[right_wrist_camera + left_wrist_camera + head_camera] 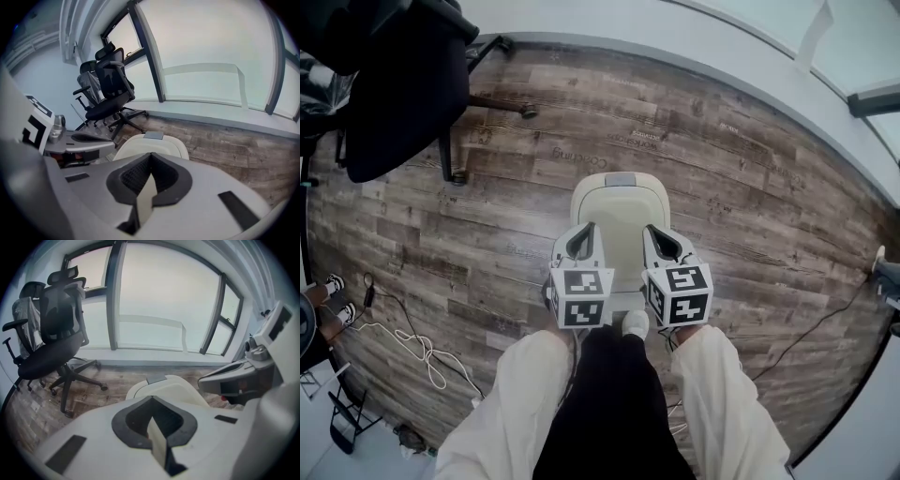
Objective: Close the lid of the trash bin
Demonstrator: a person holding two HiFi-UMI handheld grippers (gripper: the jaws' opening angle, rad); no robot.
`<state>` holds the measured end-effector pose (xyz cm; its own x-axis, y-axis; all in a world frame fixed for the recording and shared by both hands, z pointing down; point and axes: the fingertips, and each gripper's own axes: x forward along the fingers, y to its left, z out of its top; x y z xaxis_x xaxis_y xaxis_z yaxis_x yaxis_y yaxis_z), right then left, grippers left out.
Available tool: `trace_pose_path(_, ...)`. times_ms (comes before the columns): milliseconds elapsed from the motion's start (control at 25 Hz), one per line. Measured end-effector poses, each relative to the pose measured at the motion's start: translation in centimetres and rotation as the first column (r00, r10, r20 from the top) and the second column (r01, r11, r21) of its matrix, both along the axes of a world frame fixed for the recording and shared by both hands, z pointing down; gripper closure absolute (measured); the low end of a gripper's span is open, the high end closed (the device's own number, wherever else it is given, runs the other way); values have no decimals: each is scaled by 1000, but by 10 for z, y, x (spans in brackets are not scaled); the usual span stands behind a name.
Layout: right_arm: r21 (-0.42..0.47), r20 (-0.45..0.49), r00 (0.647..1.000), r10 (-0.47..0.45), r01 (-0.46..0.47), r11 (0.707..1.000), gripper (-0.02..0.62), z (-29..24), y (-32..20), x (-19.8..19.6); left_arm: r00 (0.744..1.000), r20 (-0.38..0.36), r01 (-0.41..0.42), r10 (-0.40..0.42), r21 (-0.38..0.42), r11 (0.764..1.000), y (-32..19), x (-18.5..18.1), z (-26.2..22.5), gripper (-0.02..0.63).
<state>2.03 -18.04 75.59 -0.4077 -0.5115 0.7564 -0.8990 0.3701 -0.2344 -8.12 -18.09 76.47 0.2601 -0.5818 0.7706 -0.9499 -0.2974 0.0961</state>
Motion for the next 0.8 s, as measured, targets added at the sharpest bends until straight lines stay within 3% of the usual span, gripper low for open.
trace_pose_path(480, 24, 29, 999, 27, -28, 999, 572, -100, 50, 25, 1000, 24, 5, -7, 67, 998, 41, -5, -107, 601)
trace_pose_path(800, 82, 66, 997, 44, -49, 995, 572, -199, 93, 47, 1000, 14, -23, 21, 148, 989, 73, 12, -212, 601)
